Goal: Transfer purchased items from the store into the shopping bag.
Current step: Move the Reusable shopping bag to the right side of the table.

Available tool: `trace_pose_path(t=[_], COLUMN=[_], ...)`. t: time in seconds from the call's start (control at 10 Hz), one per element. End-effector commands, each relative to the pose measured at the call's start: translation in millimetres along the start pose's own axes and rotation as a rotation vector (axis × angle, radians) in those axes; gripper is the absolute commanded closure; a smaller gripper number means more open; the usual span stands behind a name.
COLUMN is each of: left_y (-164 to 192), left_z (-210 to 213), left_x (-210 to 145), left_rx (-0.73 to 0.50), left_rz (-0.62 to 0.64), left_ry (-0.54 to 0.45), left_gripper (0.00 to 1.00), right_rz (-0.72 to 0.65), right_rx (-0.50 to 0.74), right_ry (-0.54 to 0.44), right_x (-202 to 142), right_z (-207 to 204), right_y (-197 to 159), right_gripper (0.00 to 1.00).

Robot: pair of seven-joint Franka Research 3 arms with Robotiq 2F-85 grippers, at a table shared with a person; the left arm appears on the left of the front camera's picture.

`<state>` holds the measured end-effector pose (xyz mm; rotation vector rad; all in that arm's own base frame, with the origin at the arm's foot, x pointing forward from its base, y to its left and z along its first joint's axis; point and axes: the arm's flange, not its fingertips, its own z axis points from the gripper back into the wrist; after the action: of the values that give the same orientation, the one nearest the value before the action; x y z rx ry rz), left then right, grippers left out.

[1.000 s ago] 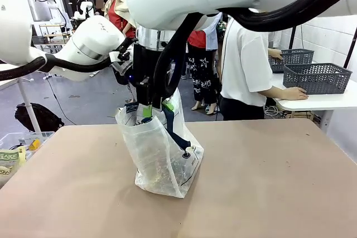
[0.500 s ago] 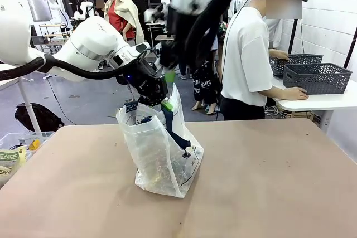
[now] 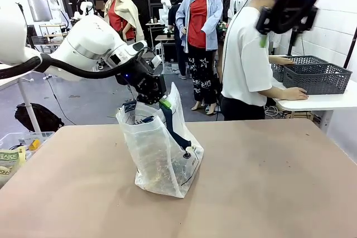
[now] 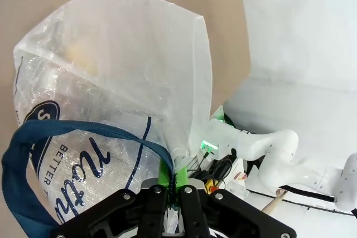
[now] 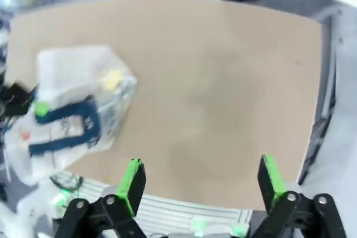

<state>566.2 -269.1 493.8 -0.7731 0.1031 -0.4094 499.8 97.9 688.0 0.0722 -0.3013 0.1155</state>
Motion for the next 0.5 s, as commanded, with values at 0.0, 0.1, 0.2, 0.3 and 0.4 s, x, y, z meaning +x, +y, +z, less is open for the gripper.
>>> trace_pose_path(t=[0.0,0.1,0.2,0.3,0.4], left_y=[-1,-5,-9,-11,-14], left_z=[-2,-3,-6,-10,-12], left_x=[-13,-15,-16,-15,-15], left_rx=[0.004,0.039,0.065,0.091,0.114], left_rz=[-0.031,-0.034,-0.039,-0.055,-0.062], left_ry=[-0.041,-0.048,-0.046,-0.039,-0.034], left_gripper=[1.00,1.00,1.00,1.00,1.00], right_rz=[-0.198,-0.290,-0.351,-0.381,-0.411], right_rx=[-0.051,-0.068,-0.061,-0.022,0.025], right_ry=[-0.003,-0.006,0.013,0.029,0.037], right_x=[4,3,-5,-13,-22], right_z=[-22,-41,-55,-70,-89], right_y=[-43,-82,-108,-131,-150], right_gripper=[0.00,0.00,0.00,0.00,0.00])
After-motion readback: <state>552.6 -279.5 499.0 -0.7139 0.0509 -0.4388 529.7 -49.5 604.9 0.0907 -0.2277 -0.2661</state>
